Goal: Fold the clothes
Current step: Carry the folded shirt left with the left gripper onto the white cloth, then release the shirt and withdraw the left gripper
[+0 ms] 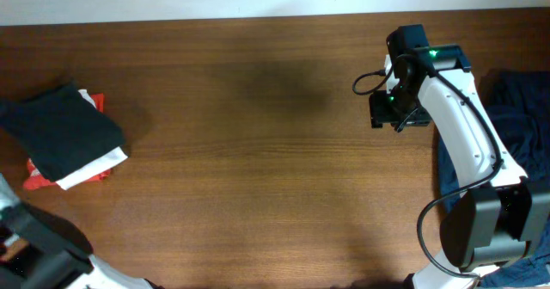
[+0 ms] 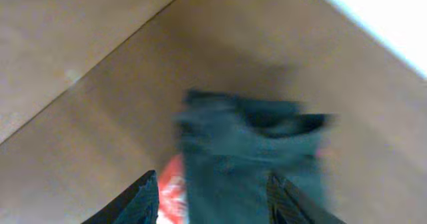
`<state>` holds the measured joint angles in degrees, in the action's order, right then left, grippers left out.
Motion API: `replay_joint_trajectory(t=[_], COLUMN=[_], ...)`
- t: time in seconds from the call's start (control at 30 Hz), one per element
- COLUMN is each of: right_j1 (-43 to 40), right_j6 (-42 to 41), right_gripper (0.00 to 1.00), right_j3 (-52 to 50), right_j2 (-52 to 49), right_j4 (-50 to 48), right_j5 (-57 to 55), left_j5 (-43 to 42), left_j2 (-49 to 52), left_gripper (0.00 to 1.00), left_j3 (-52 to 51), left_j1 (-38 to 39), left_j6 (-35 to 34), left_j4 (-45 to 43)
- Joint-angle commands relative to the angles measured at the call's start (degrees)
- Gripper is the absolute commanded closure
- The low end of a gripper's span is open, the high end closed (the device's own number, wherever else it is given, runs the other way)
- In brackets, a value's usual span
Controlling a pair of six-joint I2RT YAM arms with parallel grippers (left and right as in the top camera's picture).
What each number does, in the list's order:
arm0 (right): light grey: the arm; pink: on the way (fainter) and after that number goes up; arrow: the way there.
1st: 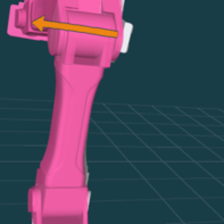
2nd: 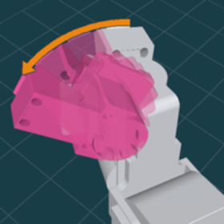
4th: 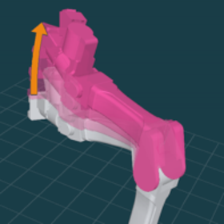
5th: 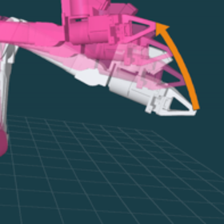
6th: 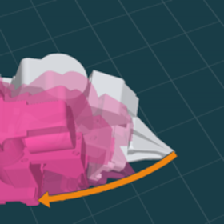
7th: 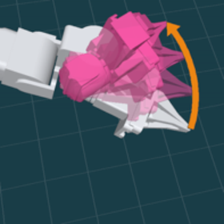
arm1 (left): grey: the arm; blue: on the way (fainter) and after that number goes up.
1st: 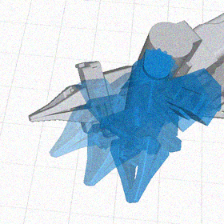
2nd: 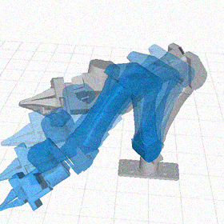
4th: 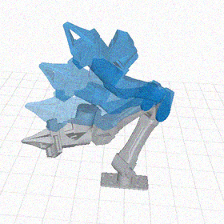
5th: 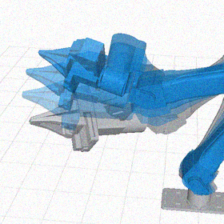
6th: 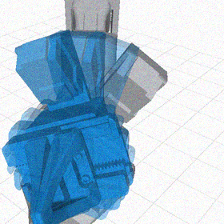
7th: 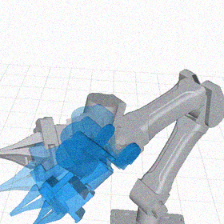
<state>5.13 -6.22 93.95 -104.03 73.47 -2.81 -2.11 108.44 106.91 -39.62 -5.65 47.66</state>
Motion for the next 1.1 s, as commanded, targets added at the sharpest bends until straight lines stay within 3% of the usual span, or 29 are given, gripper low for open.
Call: replay_joint_trajectory(t=[0.0,0.2,0.43,0.53,0.6,0.7,0.77,0.8,0.83,1.0,1.03,1.07], right_j1=[-0.3,-0.3,-0.3,-0.3,-0.3,-0.3,-0.3,-0.3,-0.3,-0.4,-0.4,-0.7], right_j6=[0.0,0.0,-0.1,0.0,0.0,0.0,0.0,0.0,0.0,0.0,0.1,0.5], right_gripper=[0.36,0.36,0.36,0.35,0.35,0.35,0.34,0.29,0.01,0.01,0.01,0.01], right_j3=[0.3,0.3,0.3,0.3,0.3,0.3,0.3,0.3,0.3,0.3,0.3,0.3], right_j2=[0.4,0.4,0.4,0.4,0.4,0.4,0.4,0.4,0.4,-0.1,-0.3,-0.4], right_j4=[0.3,0.4,1.6,2.4,2.4,2.4,2.4,2.4,2.9,0.9,1.3,1.7], right_j5=[-0.4,-0.4,-0.4,-0.5,-0.5,-0.5,-0.5,-0.4,0.8,9.9,10.4,10.9], left_j5=[-12.0,-7.4,-4.9,-5.2,-10.1,-19.0,-19.2,-19.1,-19.1,-18.9,-18.6,-18.2], left_j2=[-0.9,6.3,17.1,19.1,18.0,14.2,10.1,6.9,4.4,1.9,2.2,2.5], left_gripper=[0.48,0.49,0.48,0.37,0.37,0.27,0.25,0.22,0.21,0.18,0.14,0.03], left_j3=[1.0,-1.6,-2.0,-2.0,-1.4,1.2,2.3,2.4,2.4,2.3,2.2,2.0], left_j1=[2.3,3.1,-1.0,-2.8,-3.2,-2.4,-0.7,1.0,2.9,18.4,21.9,24.3], left_j6=[0.1,0.1,0.1,0.1,0.1,2.9,3.3,4.2,4.2,5.3,5.3,5.3], left_j4=[0.9,2.7,3.3,3.1,3.0,3.0,2.9,2.9,3.0,9.0,11.3,13.1])
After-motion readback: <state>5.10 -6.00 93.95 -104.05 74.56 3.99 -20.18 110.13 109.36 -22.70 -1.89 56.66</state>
